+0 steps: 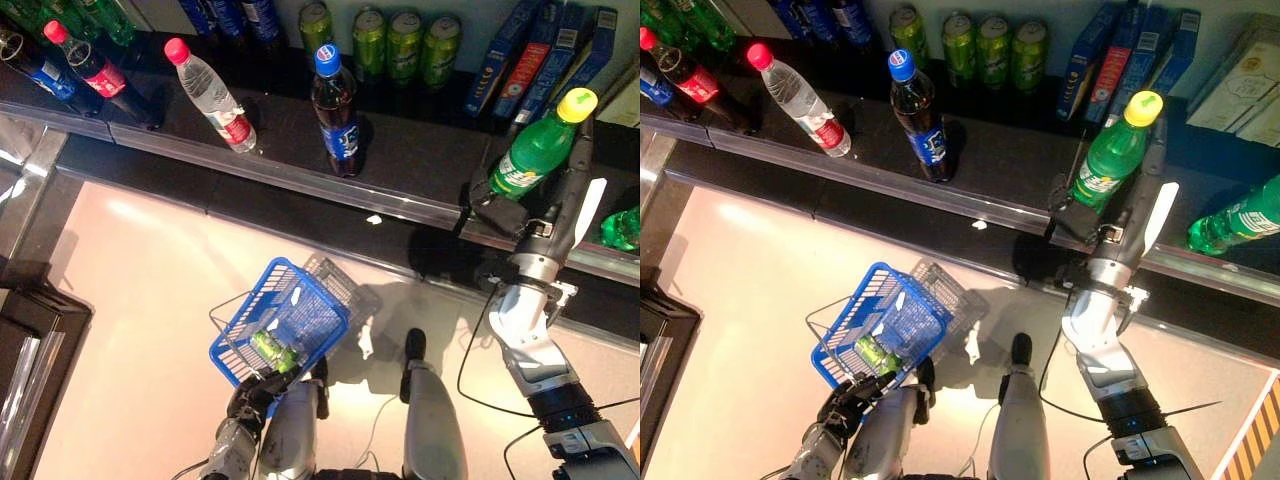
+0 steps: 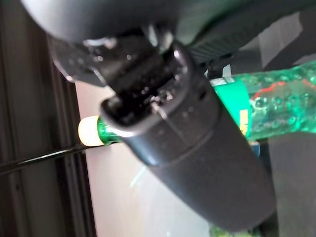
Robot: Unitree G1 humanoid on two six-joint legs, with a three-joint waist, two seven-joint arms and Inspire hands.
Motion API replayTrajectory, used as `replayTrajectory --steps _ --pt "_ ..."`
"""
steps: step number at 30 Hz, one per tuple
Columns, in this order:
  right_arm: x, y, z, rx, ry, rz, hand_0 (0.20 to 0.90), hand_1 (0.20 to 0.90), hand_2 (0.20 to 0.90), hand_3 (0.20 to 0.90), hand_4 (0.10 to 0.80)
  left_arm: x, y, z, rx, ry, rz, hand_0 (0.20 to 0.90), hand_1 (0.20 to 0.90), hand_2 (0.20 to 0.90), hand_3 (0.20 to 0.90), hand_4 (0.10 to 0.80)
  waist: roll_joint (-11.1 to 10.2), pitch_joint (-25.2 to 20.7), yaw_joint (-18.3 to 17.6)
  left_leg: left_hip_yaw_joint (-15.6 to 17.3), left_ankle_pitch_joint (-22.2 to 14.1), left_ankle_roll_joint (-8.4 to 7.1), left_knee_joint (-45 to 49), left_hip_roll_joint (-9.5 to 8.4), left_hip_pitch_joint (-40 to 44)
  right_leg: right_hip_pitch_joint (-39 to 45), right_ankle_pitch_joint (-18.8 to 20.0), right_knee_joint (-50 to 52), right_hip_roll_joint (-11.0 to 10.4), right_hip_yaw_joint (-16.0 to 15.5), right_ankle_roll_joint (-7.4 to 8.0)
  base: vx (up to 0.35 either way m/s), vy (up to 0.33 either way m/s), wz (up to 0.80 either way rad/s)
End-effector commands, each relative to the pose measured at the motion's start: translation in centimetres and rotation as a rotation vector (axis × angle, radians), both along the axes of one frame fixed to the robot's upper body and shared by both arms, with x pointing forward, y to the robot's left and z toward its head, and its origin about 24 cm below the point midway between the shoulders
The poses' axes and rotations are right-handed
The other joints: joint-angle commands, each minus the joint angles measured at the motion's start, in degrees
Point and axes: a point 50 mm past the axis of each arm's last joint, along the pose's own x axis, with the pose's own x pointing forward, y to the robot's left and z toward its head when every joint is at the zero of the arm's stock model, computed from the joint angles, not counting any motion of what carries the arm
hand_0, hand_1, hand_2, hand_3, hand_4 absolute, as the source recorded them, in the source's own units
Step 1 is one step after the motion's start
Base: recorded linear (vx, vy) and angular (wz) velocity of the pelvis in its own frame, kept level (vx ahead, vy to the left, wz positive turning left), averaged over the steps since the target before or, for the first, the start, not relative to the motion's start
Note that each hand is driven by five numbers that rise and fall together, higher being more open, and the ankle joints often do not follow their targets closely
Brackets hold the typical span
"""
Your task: Pick up the drink and place into the basket.
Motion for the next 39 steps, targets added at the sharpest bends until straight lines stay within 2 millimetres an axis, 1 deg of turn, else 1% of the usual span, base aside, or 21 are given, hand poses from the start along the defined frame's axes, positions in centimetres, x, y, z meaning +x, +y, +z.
replayTrajectory --steps 1,2,3,4,7,8,11,17,20,31,35,38,39 --pt "-0.4 -0.2 4.7 0.082 -0.256 0.01 0.9 0.9 0.9 0.9 0.8 -3.2 2.9 -0.4 0.07 0.012 0.003 0.3 0.3 0.3 0.2 0.1 -2.0 -2.2 0.9 -4.5 6.5 1.23 6.6 -1.95 -6.0 3.0 -6.4 5.5 0.5 -4.3 -3.21 0.032 -0.031 0.02" --pt "-0.4 -0.3 4.4 0.104 -0.248 0.012 0.766 0.766 0.766 0.744 0.644 -3.1 3.1 -0.3 0.071 0.013 0.005 0.3 0.3 0.3 0.2 0.1 -2.2 -2.1 0.9 -4.5 6.5 1.28 6.8 -1.92 -6.0 3.1 -6.4 5.6 0.5 -4.3 -3.21 0.025 -0.041 0.02" --pt "-0.3 -0.5 4.2 0.125 -0.24 0.013 0.462 0.462 0.462 0.389 0.289 -3.1 3.3 -0.3 0.074 0.014 0.008 0.3 0.3 0.3 0.2 0.1 -2.4 -2.0 1.0 -4.4 6.5 1.34 6.9 -1.86 -6.0 3.1 -6.3 5.5 0.6 -4.3 -3.2 0.015 -0.055 0.01" --pt "-0.1 -0.7 4.1 0.134 -0.234 0.004 0.302 0.302 0.302 0.203 0.103 -3.1 3.5 -0.2 0.077 0.013 0.01 0.3 0.3 0.3 0.2 0.1 -2.6 -2.0 1.2 -4.4 6.4 1.42 7.0 -1.85 -6.1 3.2 -6.2 5.5 0.6 -4.4 -3.18 -0.001 -0.059 0.02" --pt "0.2 -1.1 4.0 0.142 -0.225 -0.015 0.3 0.3 0.3 0.2 0.1 -2.9 4.0 -0.1 0.088 0.011 0.009 0.3 0.3 0.3 0.2 0.1 -3.1 -1.7 1.7 -4.6 6.2 1.54 7.2 -1.77 -6.4 3.3 -6.0 5.4 0.7 -4.6 -3.13 -0.014 -0.077 0.06" --pt "0.5 -1.5 4.0 0.143 -0.218 -0.031 0.3 0.3 0.3 0.2 0.1 -2.9 4.3 0.0 0.095 0.01 0.011 0.3 0.3 0.3 0.2 0.1 -3.4 -1.6 2.0 -4.8 6.3 1.51 7.4 -1.71 -6.6 3.5 -6.0 5.3 0.8 -4.7 -3.14 -0.011 -0.066 0.12" --pt "0.7 -2.4 4.1 0.148 -0.204 -0.047 0.3 0.3 0.3 0.2 0.1 -3.0 4.4 0.0 0.095 0.012 0.01 0.3 0.3 0.3 0.2 0.1 -3.3 -1.5 2.3 -5.1 6.6 1.48 7.3 -1.68 -6.6 3.9 -6.0 5.2 0.9 -4.9 -3.25 0.001 -0.024 0.06" --pt "1.2 -3.3 4.3 0.154 -0.179 -0.037 0.3 0.3 0.3 0.2 0.1 -2.9 4.5 -0.1 0.089 0.019 0.009 0.3 0.3 0.3 0.2 0.1 -2.9 -1.8 2.6 -5.5 7.0 1.41 7.4 -2.0 -6.7 4.3 -6.0 5.2 0.8 -5.0 -3.41 0.0 0.0 0.0" --pt "1.4 -3.5 4.4 0.151 -0.17 -0.023 0.3 0.3 0.3 0.2 0.1 -2.8 4.4 0.0 0.088 0.022 0.002 0.3 0.3 0.3 0.2 0.1 -2.9 -1.9 2.8 -5.7 7.2 1.35 7.7 -2.14 -6.7 4.7 -6.0 5.1 0.7 -5.1 -3.45 0.0 0.0 0.0" --pt "2.4 -3.7 6.4 0.133 -0.202 0.016 0.3 0.3 0.3 0.2 0.1 -2.7 4.4 0.1 0.086 0.012 -0.001 0.3 0.3 0.3 0.2 0.1 -2.6 -2.5 4.1 -6.4 8.2 1.04 7.8 -2.37 -6.3 6.4 -6.1 4.7 0.6 -5.7 -3.57 0.0 0.005 0.01" --pt "1.9 -2.6 7.1 0.114 -0.248 0.076 0.3 0.3 0.3 0.2 0.1 -2.4 4.5 0.6 0.085 -0.042 0.011 0.3 0.3 0.3 0.2 0.1 -2.8 -2.8 4.1 -6.3 8.2 1.09 7.6 -2.42 -6.0 6.8 -6.2 4.8 0.6 -5.5 -3.52 -0.012 0.022 0.03" --pt "1.1 -1.2 7.2 0.089 -0.282 0.143 0.3 0.3 0.3 0.2 0.1 -2.1 4.6 1.1 0.083 -0.093 0.029 0.3 0.3 0.3 0.2 0.1 -3.0 -3.0 3.8 -6.2 8.1 1.08 7.6 -2.37 -5.7 7.2 -6.3 4.7 0.6 -5.4 -3.45 0.0 0.0 0.0" --pt "0.5 -0.3 7.2 0.067 -0.301 0.186 0.3 0.3 0.3 0.2 0.1 -2.1 4.7 1.3 0.082 -0.12 0.044 0.3 0.3 0.3 0.2 0.1 -3.4 -3.1 3.6 -6.0 7.2 1.17 7.9 -2.35 -5.3 7.6 -6.8 5.0 0.6 -5.1 -3.36 0.0 0.0 0.0"
